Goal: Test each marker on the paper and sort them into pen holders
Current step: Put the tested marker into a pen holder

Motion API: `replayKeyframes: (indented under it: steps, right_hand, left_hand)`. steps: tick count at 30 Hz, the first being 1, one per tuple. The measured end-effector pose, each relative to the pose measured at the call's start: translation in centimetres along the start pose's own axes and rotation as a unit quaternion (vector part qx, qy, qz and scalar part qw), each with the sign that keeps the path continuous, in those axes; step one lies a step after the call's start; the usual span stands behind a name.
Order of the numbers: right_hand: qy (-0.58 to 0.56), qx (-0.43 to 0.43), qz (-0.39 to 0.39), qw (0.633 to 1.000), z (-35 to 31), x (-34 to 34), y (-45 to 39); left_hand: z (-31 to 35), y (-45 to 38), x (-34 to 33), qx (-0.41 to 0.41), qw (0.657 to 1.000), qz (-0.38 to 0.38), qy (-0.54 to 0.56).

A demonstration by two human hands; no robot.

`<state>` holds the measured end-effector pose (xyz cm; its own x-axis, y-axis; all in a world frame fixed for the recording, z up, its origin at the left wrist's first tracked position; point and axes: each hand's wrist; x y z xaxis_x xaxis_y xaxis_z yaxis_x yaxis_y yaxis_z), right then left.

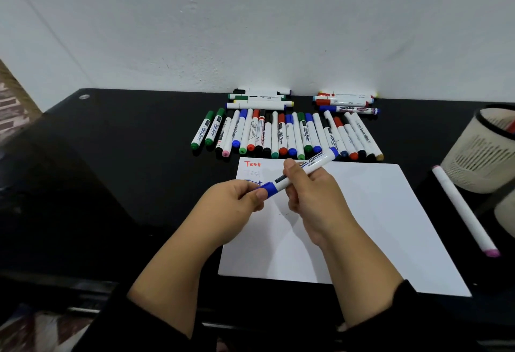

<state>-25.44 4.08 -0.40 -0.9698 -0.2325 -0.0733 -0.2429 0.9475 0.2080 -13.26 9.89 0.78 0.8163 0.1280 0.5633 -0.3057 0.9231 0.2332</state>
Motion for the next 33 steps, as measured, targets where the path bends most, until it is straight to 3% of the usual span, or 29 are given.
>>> replayKeyframes:
  steps: [9, 16, 26, 33]
  right_hand:
    - [-0.029, 0.029, -0.031, 0.999, -0.1, -0.3, 0.3]
    - [-0.009, -0.01, 0.061, 0.998, 0.1, -1.3, -0.1]
    - [-0.001, -0.026, 0.034, 0.999, -0.3, -1.6, 0.1]
    - [0.021, -0.031, 0.083, 0.996, -0.3, -2.3, -0.1]
  left_hand:
    - [0.0, 0.1, 0.2, 0.006, 1.0, 0.002, -0.014]
    - [0.3, 0.1, -0.6, 0.009, 0.999, 0.037, -0.036]
    - [0.3, 0.8, 0.3, 0.029, 1.0, 0.005, -0.007]
    - [0.3, 0.9, -0.7, 0.001, 0.995, 0.068, -0.072]
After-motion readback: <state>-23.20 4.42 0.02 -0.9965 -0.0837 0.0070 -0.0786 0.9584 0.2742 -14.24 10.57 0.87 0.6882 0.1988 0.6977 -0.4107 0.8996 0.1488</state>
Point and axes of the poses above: each hand's wrist, its own y-axis away from the middle knuckle, its own x-axis out of the back of the hand, z = x × y
